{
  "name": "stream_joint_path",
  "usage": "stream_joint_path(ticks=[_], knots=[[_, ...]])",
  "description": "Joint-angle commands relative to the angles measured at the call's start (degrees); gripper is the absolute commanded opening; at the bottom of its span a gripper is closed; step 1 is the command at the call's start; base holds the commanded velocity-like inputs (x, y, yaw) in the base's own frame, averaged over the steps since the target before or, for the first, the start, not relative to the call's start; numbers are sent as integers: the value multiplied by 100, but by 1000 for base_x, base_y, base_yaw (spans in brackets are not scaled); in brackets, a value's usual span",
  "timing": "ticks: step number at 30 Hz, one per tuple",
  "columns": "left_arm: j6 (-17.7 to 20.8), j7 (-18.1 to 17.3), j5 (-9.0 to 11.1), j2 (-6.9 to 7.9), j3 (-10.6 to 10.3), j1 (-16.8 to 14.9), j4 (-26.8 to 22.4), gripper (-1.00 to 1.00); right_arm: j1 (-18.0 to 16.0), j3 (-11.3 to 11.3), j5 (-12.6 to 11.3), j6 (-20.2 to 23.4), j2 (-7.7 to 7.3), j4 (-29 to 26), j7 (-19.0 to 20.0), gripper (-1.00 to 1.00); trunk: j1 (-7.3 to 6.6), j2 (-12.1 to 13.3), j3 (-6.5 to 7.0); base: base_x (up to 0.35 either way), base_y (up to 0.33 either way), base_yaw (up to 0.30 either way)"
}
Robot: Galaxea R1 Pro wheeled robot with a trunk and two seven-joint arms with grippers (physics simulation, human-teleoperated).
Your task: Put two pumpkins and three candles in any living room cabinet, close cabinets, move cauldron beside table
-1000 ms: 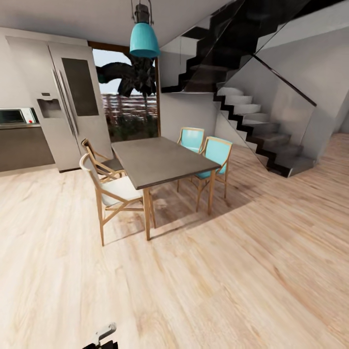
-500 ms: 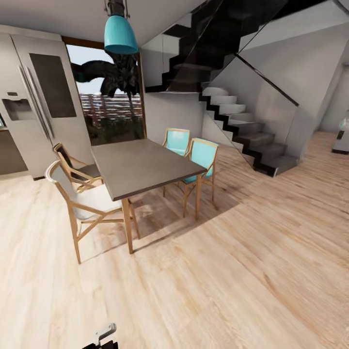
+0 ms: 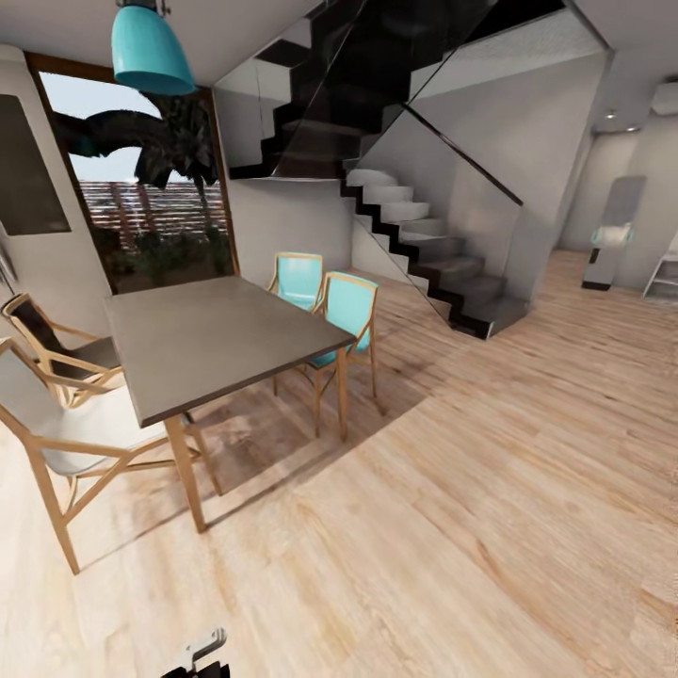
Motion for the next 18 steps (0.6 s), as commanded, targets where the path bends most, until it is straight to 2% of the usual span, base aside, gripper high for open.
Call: stream_joint_path(ticks=[1, 12, 18], knots=[[11, 14, 33, -2, -48, -7, 8, 100, -6, 49, -52, 11, 0, 10, 29, 100, 3, -2, -5, 326, -123, -247], [11, 14, 33, -2, -48, -8, 1, 100, -6, 55, -51, 4, 7, 10, 29, 100, 3, -2, -5, 327, -119, -265], [11, 14, 33, -6, -48, -8, 1, 100, 0, 58, -51, -23, 8, 10, 29, 100, 3, -2, -5, 330, -32, -68]])
